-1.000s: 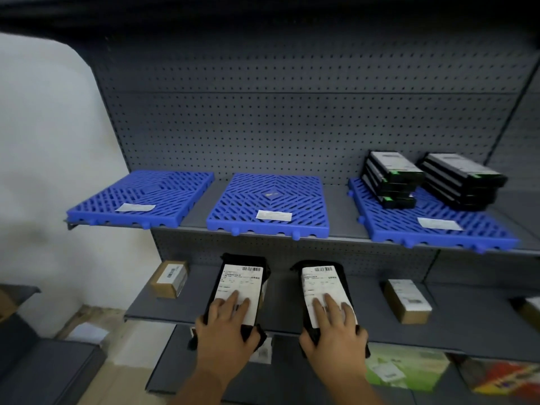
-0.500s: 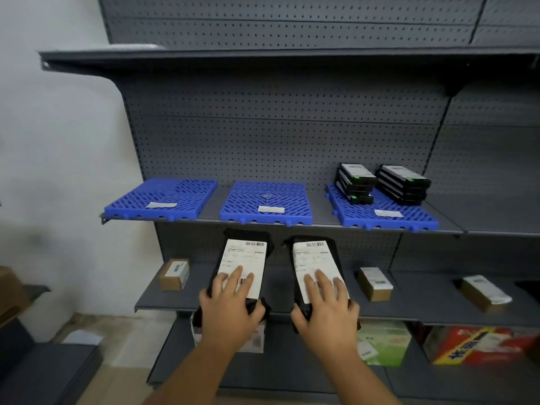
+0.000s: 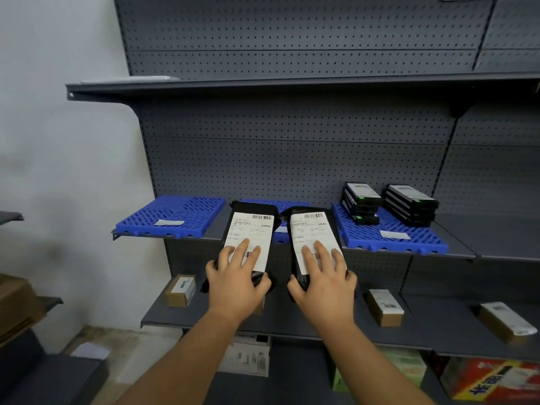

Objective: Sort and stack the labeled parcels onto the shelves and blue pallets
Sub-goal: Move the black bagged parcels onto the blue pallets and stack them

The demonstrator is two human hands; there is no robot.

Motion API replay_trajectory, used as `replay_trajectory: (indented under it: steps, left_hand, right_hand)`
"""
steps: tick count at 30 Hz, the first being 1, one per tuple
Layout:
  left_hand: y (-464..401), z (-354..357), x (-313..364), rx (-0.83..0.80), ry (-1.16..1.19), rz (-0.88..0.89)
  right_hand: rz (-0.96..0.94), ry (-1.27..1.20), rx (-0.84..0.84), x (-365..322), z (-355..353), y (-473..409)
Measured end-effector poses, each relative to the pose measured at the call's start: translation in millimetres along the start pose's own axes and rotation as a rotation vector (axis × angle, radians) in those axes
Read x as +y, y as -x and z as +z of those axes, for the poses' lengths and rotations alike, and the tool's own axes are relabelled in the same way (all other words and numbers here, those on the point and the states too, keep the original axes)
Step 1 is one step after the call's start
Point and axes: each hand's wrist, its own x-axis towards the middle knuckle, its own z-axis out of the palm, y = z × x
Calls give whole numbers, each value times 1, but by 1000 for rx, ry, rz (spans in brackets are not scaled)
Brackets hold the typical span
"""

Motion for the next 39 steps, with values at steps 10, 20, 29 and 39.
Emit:
replay_trajectory:
  steps: [10, 20, 29, 39]
  left_hand:
    - [-82, 12, 16, -10, -8, -55]
    - [-189, 58, -1, -88, -5, -63]
    - [-287, 116, -38, -255, -6, -54]
    - [-323, 166, -61, -318, -2, -52]
  right_hand:
    - [-22, -16, -7, 24, 22, -85]
    - [9, -16, -89, 26, 70, -187]
    - [84, 39, -248, 3, 138, -276]
    - [126, 89, -332, -4, 192, -299]
